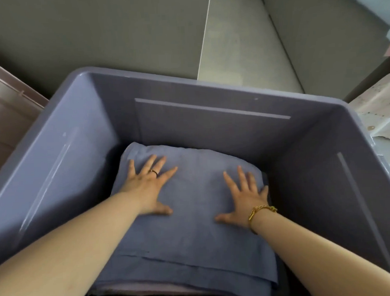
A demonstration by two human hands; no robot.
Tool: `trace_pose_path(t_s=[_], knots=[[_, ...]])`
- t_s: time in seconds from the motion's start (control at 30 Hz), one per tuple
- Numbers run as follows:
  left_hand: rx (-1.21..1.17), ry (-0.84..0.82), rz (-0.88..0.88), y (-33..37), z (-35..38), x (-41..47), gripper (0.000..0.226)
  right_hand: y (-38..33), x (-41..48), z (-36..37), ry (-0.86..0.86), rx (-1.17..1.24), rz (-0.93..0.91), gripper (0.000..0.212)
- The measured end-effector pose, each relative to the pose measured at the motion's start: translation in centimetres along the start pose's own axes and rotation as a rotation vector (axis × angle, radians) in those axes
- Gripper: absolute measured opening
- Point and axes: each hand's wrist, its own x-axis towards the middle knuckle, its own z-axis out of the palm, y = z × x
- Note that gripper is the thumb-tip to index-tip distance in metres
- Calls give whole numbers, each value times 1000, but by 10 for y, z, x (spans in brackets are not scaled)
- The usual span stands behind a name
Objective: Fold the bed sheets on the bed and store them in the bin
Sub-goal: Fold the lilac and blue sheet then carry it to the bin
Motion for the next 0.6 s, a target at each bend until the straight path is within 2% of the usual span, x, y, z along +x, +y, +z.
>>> trace_pose_path(t_s=[0.13,0.5,0.6], knots=[[61,-108,-4,-6,30,22,109,0,19,17,-132,-61,-1,110],[44,-165,65,-18,61,58,102,13,64,46,-163,-30,-67,113],[32,-144,64,-19,62,56,100,15,61,47,-117,29,-81,117]])
